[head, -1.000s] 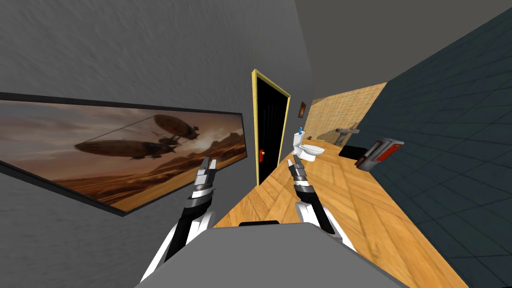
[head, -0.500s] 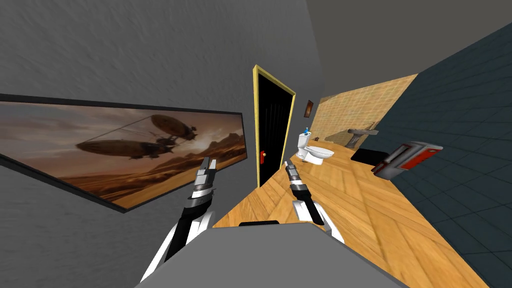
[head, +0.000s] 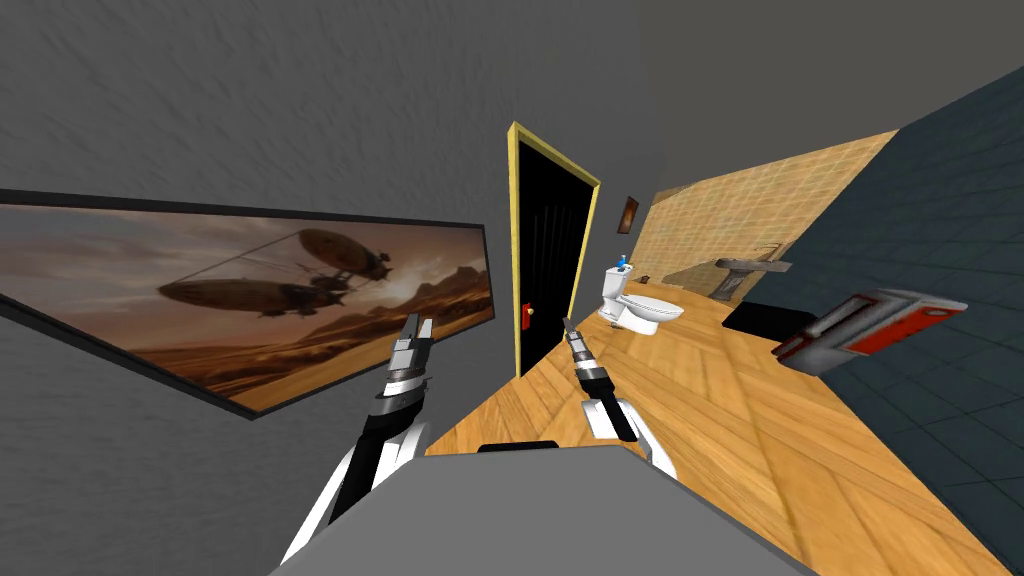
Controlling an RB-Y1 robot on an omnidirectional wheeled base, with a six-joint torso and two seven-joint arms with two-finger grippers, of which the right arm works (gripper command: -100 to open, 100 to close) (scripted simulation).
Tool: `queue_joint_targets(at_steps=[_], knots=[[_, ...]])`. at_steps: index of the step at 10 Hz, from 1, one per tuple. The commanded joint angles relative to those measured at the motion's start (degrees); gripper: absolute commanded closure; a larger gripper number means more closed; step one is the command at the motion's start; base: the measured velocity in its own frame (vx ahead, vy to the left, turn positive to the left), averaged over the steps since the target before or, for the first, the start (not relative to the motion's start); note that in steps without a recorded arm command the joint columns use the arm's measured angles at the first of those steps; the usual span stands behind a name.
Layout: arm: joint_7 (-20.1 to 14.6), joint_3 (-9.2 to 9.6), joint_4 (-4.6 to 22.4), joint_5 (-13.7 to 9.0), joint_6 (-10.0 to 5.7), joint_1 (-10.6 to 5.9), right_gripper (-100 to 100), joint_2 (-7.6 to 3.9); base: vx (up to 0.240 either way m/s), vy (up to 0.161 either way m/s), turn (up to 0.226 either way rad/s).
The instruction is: Pull the door open
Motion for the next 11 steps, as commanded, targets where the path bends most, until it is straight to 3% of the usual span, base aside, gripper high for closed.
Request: queue_joint_targets(at_steps=[1, 2, 5, 6, 11], knots=[[2.86, 0.13, 2.86, 2.07, -0.03, -1.38, -100, -0.28, 0.065, -0.073, 0.180], [3.27, 0.13, 3.00, 2.07, -0.03, -1.38, -100, -0.28, 0.050, -0.077, 0.048], [8.99, 0.52, 8.44, 6.31, 0.30, -3.93, -100, -0.82, 0.063, -0.086, 0.139], [9.51, 0.52, 8.44, 6.31, 0.30, -3.93, -100, -0.82, 0.056, -0.078, 0.040], [17.44, 1.03, 15.64, 11.91, 0.74, -7.29, -100, -1.44, 0.050, -0.079, 0.113]])
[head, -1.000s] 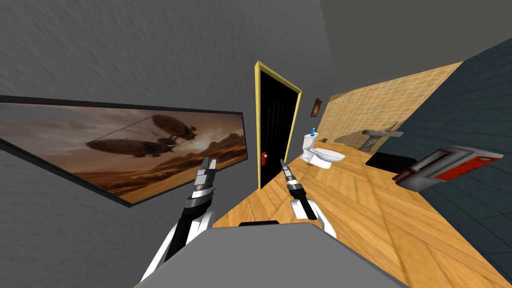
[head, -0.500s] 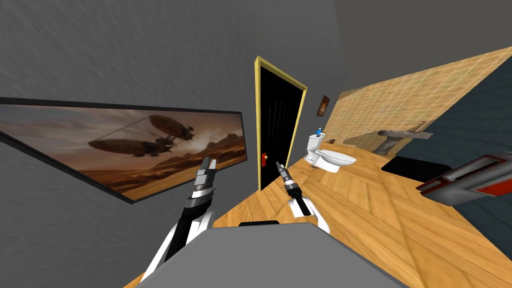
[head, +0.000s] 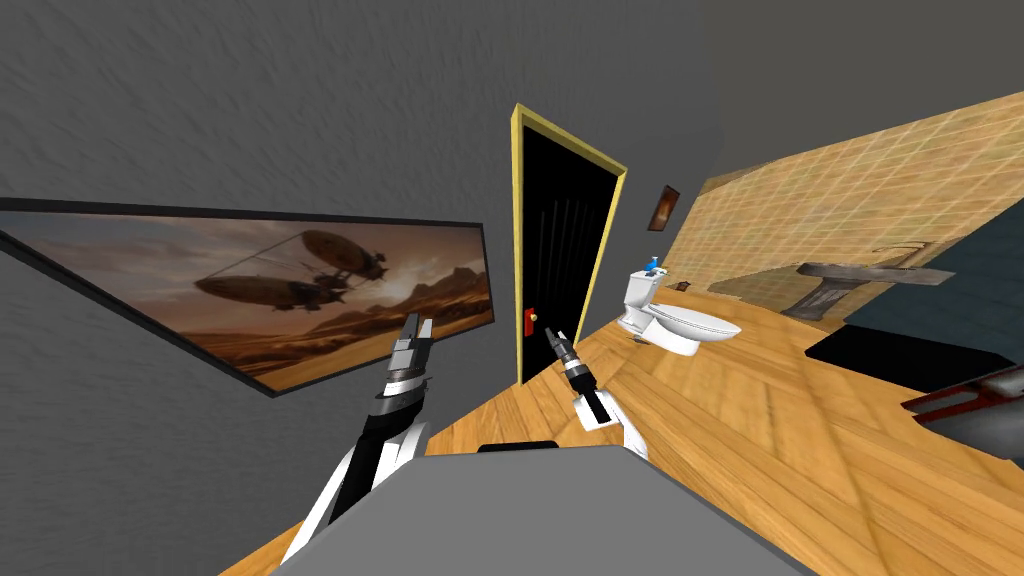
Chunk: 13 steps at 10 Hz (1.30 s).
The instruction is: Pull the door open
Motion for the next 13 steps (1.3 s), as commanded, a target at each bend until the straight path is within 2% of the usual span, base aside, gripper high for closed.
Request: queue_joint_targets(at_steps=[1, 2, 4, 5, 10, 13], knots=[[2.86, 0.36, 2.03, 2.20, 0.38, -0.70, -100, -0.37, 0.057, -0.111, 0.166], [3.45, 0.36, 2.03, 2.20, 0.38, -0.70, -100, -0.37, 0.046, -0.078, 0.070], [7.03, 0.60, 5.37, 4.79, 0.59, -2.26, -100, -0.61, 0.046, -0.082, 0.120], [7.26, 0.60, 5.37, 4.79, 0.59, -2.26, -100, -0.61, 0.033, -0.065, 0.054], [15.25, 1.10, 12.38, 10.22, 1.04, -5.54, -100, -1.07, 0.049, -0.088, 0.113], [18.55, 1.30, 15.28, 12.46, 1.22, -6.90, -100, -1.23, 0.057, -0.084, 0.084]])
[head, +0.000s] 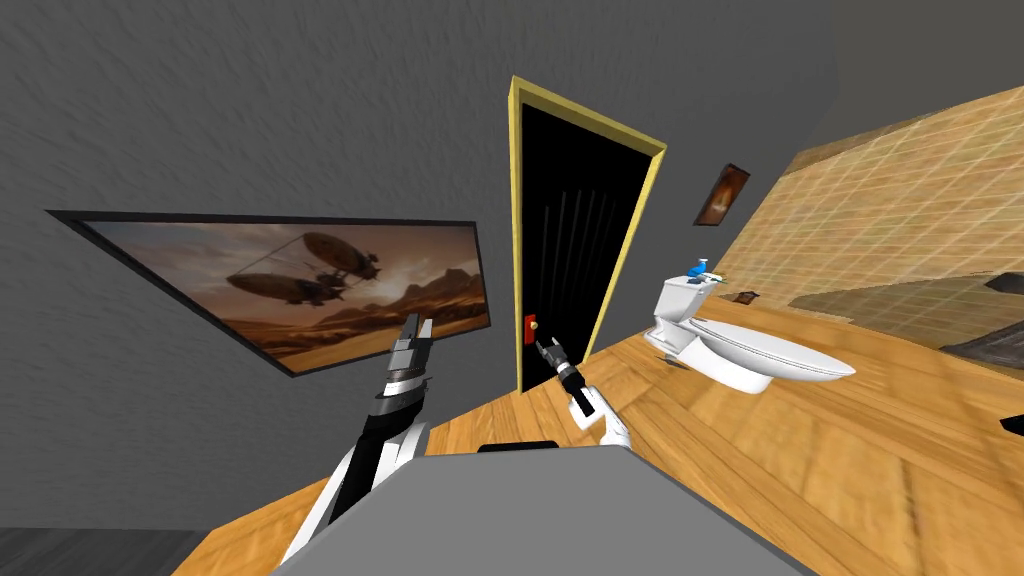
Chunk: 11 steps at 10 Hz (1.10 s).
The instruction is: Pull the door open
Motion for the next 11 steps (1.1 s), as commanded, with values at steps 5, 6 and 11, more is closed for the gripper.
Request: queue_joint_targets(at_steps=[5, 6, 11], knots=[[4.29, -2.74, 3.43, 1.03, 0.28, -3.06, -100, -1.34, 0.012, -0.035, 0.144], [4.75, -3.62, 3.86, 0.84, 0.26, -3.58, -100, -1.51, -0.030, 0.028, 0.140], [7.39, -9.70, 6.72, -0.25, 0.24, -6.54, -100, -1.78, -0.012, 0.011, 0.192]])
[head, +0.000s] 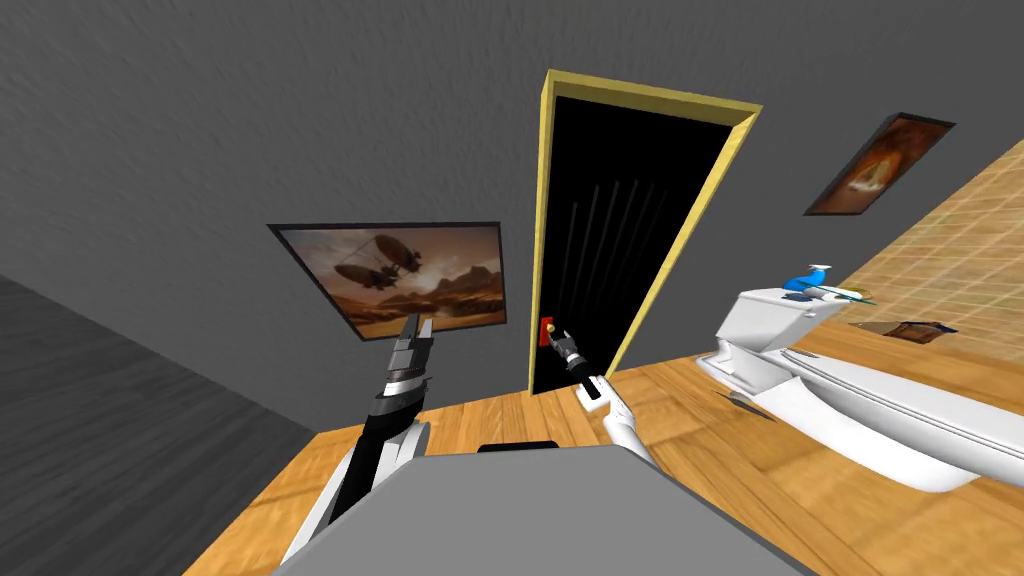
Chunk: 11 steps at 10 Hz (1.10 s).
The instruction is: Pull the door open
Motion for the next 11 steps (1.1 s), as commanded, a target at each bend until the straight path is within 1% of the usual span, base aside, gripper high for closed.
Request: queue_joint_targets(at_steps=[1, 4, 6, 7, 10, 11], knots=[[0.97, -2.10, 0.62, -0.31, 0.12, -0.56, -100, 0.27, 0.003, -0.006, 0.215], [2.51, -6.15, 2.69, -0.95, 0.19, -2.23, -100, 0.95, 0.009, -0.015, 0.198], [3.42, -8.72, 4.05, -1.33, 0.27, -3.18, -100, 1.63, 0.012, -0.029, 0.241], [3.83, -9.94, 4.72, -1.50, 0.32, -3.61, -100, 2.01, 0.012, -0.029, 0.114], [4.85, -13.08, 6.56, -1.94, 0.47, -4.66, -100, 3.31, 0.013, -0.042, 0.200], [5.34, -14.60, 7.57, -2.17, 0.57, -5.16, -100, 4.17, 0.023, -0.060, 0.207]])
